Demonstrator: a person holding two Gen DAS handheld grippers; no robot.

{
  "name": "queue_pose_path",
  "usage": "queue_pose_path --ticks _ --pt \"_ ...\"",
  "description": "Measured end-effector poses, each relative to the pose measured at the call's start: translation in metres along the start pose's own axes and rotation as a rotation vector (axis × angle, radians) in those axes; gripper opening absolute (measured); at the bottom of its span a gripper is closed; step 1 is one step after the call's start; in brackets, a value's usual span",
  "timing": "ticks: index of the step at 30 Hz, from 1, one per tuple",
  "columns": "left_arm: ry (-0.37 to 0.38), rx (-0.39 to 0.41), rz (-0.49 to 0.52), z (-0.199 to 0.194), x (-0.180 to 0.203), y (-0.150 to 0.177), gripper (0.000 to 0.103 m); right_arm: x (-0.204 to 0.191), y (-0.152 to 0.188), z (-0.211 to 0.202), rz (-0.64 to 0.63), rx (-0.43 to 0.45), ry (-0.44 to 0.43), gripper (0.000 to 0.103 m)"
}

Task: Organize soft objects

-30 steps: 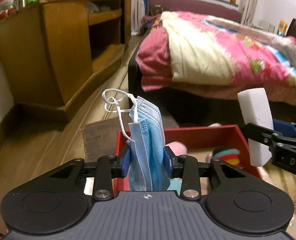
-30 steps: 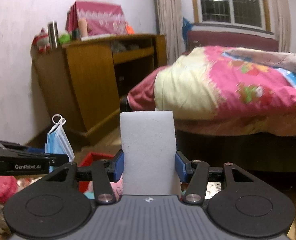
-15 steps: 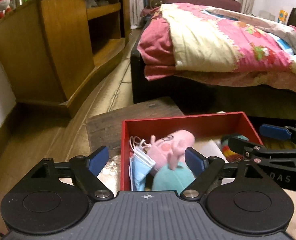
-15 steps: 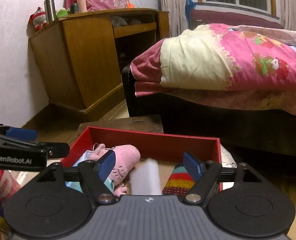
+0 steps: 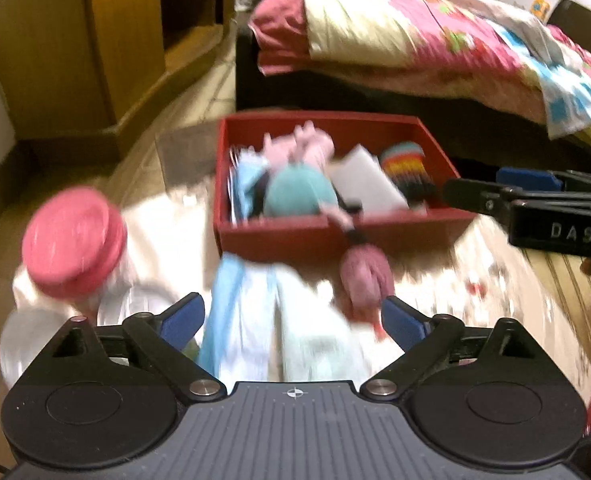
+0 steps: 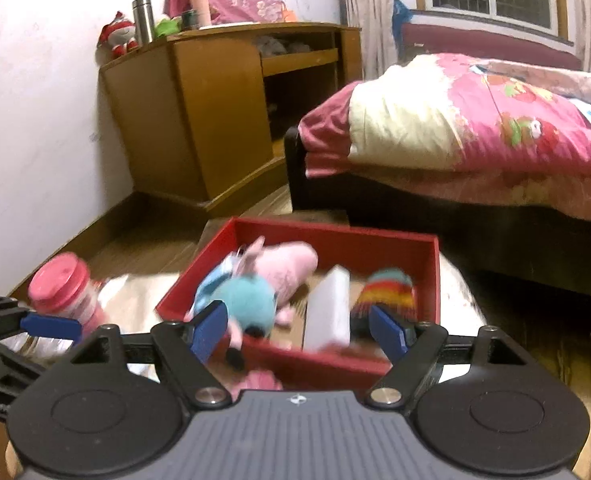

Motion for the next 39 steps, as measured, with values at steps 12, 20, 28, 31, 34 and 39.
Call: queue_pose_path --ticks 12,20,28,31,34,39 --pt "-0.016 -0.124 -0.101 0.031 -0.022 0.024 0.090 0.001 0.062 -0.035 0.064 -0.132 -0.044 0.051" --pt "-0.016 -0.164 -0.198 0.042 -0.033 0.029 0.053 0.002 0.066 -0.030 0.060 -0.150 -0.063 0.051" --pt "0.095 -0.141 -0.270 0.021 -0.041 0.030 0.021 0.010 0.074 -0.020 0.095 -0.209 -0.073 0.050" --pt "0.126 -0.148 -0.269 0.023 -0.036 0.033 0.019 0.008 0.075 -0.018 0.086 -0.213 -0.067 0.050" --pt "0.073 -0.168 -0.249 0.032 -0.033 0.035 0.019 0.006 0.076 -0.017 0.083 -0.217 -0.070 0.050" --pt "-0.015 -0.146 -0.229 0.035 -0.038 0.033 0.054 0.001 0.076 -0.012 0.072 -0.223 -0.085 0.050"
Point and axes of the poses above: each gripper's, at about its wrist camera, not at the fingertips, and z roughly the way its jaws point, x to its right, y to its underside, the point moved 3 cm from there along z, roughly the way its jaws point, and after that the axes turned 3 degrees about y, right-handed, at the moved point
